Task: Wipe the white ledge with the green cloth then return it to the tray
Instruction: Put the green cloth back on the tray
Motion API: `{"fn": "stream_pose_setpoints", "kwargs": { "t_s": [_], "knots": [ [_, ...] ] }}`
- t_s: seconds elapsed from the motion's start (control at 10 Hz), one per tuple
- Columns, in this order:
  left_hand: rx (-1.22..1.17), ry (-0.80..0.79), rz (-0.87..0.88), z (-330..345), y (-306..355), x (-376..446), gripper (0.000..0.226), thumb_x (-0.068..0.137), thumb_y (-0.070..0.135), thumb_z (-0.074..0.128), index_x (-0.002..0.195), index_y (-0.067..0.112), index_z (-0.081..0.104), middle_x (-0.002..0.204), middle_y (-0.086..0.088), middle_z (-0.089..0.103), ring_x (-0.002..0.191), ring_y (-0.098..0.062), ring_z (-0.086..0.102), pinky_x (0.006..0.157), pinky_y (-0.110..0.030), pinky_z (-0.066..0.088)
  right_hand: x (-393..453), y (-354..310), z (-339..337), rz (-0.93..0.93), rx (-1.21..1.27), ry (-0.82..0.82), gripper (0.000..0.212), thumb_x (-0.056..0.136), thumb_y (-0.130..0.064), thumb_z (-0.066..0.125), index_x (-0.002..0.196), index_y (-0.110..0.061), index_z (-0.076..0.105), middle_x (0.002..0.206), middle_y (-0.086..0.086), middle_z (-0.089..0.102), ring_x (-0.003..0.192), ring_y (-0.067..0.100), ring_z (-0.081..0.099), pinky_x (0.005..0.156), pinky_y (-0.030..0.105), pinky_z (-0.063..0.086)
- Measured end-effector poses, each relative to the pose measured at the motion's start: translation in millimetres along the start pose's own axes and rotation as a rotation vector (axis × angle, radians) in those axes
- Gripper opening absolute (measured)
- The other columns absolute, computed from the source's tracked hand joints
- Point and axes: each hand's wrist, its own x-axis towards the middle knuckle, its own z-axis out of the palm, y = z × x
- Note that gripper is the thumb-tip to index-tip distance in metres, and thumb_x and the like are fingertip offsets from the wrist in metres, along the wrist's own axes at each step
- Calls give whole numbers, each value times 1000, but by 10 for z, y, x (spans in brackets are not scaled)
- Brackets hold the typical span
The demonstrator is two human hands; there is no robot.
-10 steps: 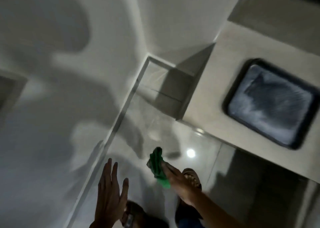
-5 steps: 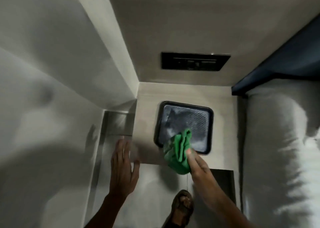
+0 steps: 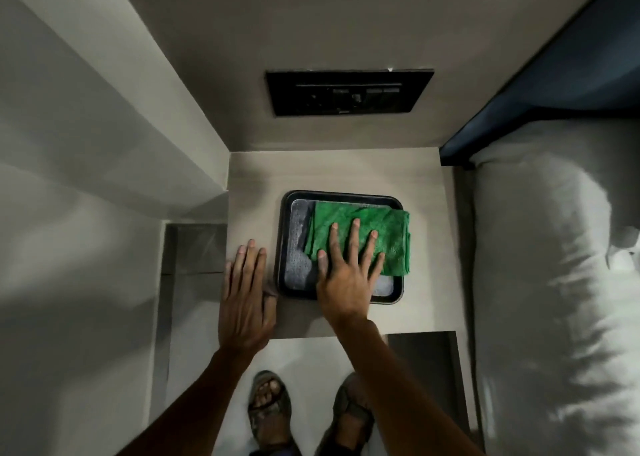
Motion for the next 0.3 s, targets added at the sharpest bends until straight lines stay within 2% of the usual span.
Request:
{"fn": "stream_pose_setpoints", "kwargs": {
  "t_s": [0.1, 0.2, 0.3],
  "knots": [
    [53, -16, 1, -4, -14, -79, 83, 95, 21, 45, 174, 6, 26, 186, -15, 17, 174, -32, 13, 141, -57, 10, -18, 36, 10, 7, -31, -9, 63, 112, -54, 17, 173, -42, 10, 184, -3, -15, 168, 33, -25, 135, 60, -13],
    [16, -41, -7, -42, -27, -55, 83, 95, 19, 46, 175, 7, 25, 187, -13, 15, 175, -31, 11, 140, -61, 14, -20, 60, -135, 8, 26, -76, 58, 116, -54, 23, 172, -42, 16, 185, -4, -12, 170, 31, -23, 139, 62, -7],
    [-81, -83, 4, -267, 56, -42, 86, 95, 22, 46, 176, 10, 19, 188, -9, 10, 175, -30, 8, 138, -65, 15, -91, -13, -441, -18, 96, -88, 62, 113, -60, 20, 172, -42, 19, 185, -6, -6, 171, 25, -18, 140, 62, -3]
  ]
}}
